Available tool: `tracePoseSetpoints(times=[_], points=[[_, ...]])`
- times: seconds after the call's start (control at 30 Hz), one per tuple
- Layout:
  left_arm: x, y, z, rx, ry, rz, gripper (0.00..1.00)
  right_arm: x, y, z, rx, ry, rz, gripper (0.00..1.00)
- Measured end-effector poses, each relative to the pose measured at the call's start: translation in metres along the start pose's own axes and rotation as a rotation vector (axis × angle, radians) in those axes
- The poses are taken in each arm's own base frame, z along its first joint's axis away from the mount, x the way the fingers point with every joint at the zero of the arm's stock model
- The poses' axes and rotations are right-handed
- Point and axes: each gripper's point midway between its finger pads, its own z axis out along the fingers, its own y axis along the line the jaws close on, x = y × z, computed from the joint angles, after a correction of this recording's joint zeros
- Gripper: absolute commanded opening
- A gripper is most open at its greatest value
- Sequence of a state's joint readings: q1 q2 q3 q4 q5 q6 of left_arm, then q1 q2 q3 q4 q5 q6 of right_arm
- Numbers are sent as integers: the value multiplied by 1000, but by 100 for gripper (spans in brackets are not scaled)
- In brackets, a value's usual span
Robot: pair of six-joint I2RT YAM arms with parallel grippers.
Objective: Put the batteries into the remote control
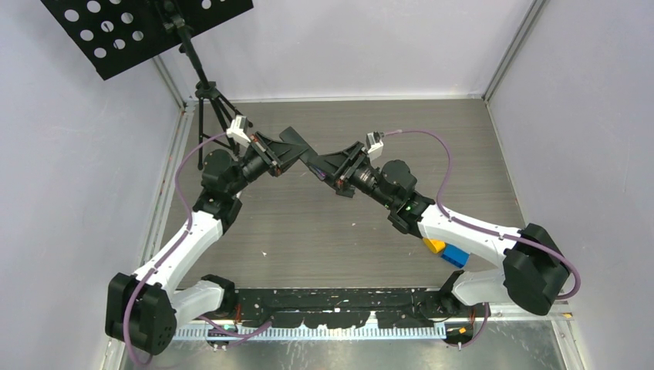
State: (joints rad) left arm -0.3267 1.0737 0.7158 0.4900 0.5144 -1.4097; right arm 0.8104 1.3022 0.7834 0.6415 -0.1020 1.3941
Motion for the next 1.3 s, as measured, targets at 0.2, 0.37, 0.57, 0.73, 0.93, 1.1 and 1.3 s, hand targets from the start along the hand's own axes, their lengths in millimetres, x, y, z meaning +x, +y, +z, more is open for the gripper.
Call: tracePoseSetpoints(times=[0.2, 0.37, 0.57, 0.73, 0.93, 1.1, 1.3], points=[[-1, 0, 3, -2, 2, -8, 0, 3, 1, 0, -8, 16, -4, 21], [-2, -5, 3, 9, 1, -24, 0, 2, 6, 0, -28, 12, -7, 4], [-2, -6, 4, 12, 2, -22, 0, 2, 6, -1, -39, 10, -8, 52], [-3, -5, 4, 10, 0, -8, 0, 4, 1, -4, -43, 24, -23, 74], [-3, -5, 4, 11, 0, 9, 0, 2, 0, -9, -56, 32, -41, 59], [-3, -5, 4, 11, 0, 10, 0, 4, 3, -12, -74, 46, -50, 17], [-1, -5, 3, 13, 7, 16, 0, 1, 1, -14, -76, 45, -37, 56]])
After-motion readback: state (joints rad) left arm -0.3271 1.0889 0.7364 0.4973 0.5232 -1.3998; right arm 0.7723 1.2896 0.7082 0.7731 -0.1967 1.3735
